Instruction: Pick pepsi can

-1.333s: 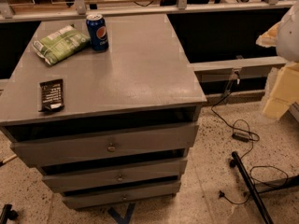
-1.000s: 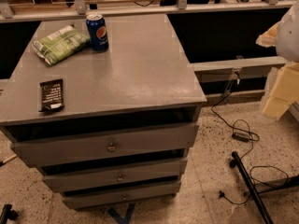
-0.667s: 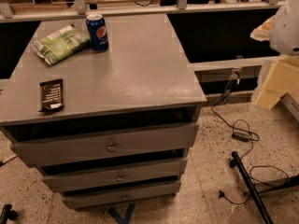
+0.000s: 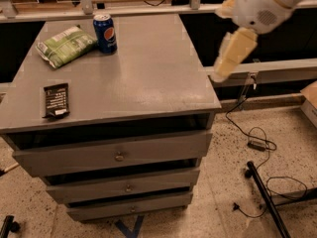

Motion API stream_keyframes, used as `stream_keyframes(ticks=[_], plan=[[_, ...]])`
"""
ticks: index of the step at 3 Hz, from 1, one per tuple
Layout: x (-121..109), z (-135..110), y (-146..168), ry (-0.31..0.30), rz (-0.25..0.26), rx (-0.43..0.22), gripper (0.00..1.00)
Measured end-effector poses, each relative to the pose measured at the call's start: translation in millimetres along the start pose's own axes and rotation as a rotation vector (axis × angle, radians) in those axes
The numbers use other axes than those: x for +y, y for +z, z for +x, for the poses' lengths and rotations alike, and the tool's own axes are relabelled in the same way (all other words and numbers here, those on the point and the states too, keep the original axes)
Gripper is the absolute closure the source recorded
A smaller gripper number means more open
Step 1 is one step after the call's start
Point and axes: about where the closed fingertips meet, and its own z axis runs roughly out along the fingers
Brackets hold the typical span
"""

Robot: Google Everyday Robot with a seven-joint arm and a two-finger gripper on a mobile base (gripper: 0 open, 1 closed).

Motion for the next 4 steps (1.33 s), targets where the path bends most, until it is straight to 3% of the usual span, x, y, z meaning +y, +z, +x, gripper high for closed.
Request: stream_keyframes(ticks=[1,2,4], plan=[[-62.3,-66.5,53.4,-0.011,0.031,-0.180,0.00],[-99.4,-103.1,89.8,0.034,0.064,-0.274,0.00],[-101.4,-109.0,96.2,0.025,0.038,-0.309,0.00]])
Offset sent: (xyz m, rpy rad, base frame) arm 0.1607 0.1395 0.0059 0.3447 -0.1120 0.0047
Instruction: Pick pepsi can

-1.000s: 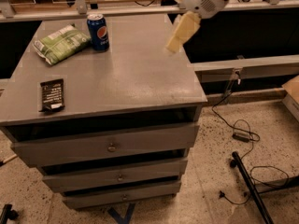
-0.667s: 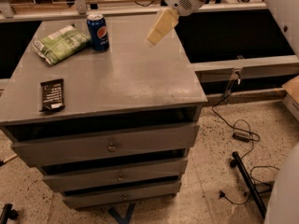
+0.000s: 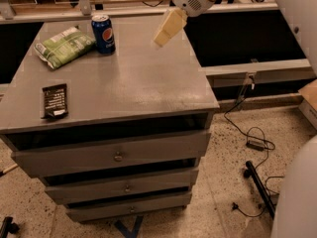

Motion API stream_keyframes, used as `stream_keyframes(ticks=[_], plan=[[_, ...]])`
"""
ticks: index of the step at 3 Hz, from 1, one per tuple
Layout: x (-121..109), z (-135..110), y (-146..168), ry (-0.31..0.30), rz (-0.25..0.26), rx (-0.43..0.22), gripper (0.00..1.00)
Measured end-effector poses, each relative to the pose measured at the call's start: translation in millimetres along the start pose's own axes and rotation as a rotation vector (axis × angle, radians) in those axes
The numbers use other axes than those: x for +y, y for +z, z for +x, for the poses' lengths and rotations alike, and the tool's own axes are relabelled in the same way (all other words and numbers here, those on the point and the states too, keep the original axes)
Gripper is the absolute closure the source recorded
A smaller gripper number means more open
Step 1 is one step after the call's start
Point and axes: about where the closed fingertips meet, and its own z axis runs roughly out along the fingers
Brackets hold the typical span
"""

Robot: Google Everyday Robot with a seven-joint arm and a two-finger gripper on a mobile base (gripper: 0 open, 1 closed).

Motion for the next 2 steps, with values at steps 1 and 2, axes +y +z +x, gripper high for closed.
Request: stream_keyframes(ticks=[1,2], plan=[[-5.8,-18.7,41.6,0.051,-0.067,-0.181,0.00],[-8.4,-38.4,81.7,0.112,-0.069,-0.310,0.00]])
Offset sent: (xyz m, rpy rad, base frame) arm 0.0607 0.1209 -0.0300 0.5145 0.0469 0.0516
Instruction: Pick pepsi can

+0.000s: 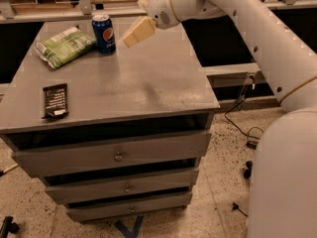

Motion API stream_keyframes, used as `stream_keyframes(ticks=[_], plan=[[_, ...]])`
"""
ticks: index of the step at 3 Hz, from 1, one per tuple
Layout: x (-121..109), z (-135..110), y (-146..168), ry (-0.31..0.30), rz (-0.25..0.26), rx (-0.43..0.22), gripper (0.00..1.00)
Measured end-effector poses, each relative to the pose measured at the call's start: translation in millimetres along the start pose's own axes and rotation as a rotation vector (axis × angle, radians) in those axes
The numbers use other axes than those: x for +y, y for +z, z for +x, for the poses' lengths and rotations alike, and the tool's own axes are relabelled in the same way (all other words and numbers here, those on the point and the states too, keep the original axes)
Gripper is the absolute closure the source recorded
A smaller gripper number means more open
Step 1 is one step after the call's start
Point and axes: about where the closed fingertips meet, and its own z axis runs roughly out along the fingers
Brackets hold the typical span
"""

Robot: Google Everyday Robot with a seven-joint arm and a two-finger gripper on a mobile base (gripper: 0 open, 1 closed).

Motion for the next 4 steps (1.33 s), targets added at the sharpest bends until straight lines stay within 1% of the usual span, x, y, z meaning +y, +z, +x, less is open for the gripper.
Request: stream_keyframes(ticks=[1,2,3,4], plan=[[-6.1,-0.4,40.4,0.057,0.037,-0.057,0.00],[-21.2,4.3,78.2,0.096,0.111,-0.068,0.00],[-21.2,4.4,78.2,0.096,0.111,-0.068,0.00],[-31.5,17.8,83.9,0.110,0.114,-0.115,0.00]])
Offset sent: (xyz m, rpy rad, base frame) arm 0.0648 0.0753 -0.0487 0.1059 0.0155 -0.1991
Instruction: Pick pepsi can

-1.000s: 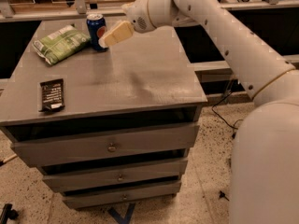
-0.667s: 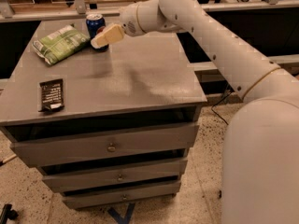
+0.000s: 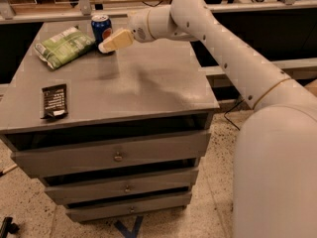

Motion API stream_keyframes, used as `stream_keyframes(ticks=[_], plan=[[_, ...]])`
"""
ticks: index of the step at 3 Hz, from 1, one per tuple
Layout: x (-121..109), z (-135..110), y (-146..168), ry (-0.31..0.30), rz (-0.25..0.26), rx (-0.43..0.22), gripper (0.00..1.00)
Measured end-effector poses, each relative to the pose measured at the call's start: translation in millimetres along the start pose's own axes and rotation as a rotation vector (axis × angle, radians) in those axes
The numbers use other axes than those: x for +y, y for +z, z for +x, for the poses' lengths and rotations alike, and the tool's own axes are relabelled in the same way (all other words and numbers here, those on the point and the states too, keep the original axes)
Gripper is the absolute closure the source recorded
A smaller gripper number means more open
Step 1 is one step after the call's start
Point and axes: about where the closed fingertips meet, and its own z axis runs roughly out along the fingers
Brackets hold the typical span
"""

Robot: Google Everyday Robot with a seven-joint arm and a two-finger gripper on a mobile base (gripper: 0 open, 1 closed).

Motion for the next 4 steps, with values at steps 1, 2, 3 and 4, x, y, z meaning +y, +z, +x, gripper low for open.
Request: stream_keyframes(ticks=[1,2,3,4], plan=[[-20.9,19.2,2.5,0.032,0.029,-0.024,0.00],[-39.8,36.7,15.5,0.054,0.064,-0.010,0.00],[-47.0,46.7,27.6,0.071,0.081,-0.007,0.00],[-47.9,37.9,38.6,0.064,0.061,-0.065,0.00]])
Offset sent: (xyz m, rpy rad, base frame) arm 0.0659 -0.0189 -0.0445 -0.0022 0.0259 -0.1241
